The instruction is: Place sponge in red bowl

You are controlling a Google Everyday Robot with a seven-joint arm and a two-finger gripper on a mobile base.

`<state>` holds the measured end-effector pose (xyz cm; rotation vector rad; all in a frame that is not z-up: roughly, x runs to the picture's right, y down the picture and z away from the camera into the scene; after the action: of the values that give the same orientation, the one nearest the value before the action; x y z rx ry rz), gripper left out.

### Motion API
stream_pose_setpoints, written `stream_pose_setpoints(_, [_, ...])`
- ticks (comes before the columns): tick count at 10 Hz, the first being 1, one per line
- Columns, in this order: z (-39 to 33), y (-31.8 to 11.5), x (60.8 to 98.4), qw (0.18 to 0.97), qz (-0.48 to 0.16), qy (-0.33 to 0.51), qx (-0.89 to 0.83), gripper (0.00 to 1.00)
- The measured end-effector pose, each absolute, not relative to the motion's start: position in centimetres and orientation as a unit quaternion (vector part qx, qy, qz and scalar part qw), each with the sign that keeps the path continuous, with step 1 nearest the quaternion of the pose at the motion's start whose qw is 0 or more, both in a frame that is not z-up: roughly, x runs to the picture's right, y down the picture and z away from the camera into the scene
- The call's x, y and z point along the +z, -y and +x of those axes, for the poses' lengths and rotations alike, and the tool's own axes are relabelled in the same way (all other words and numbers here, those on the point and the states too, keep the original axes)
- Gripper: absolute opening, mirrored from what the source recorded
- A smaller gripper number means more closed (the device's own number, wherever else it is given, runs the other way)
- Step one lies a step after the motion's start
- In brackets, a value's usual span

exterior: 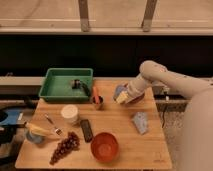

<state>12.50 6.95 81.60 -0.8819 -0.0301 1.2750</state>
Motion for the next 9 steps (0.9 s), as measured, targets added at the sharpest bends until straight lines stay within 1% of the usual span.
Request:
stream_pose_setpoints(3, [12.4, -7.6, 79.1, 0.723, -0.407, 0.025, 0.557, 0.00])
stream_pose_setpoints(4, [12.0, -8.3, 77.3, 0.732, -0.411, 0.031, 0.542, 0.00])
stream_pose_setpoints(9, [9.4, -11.1, 72.3, 0.755, -0.445, 0.056, 0.479, 0.00])
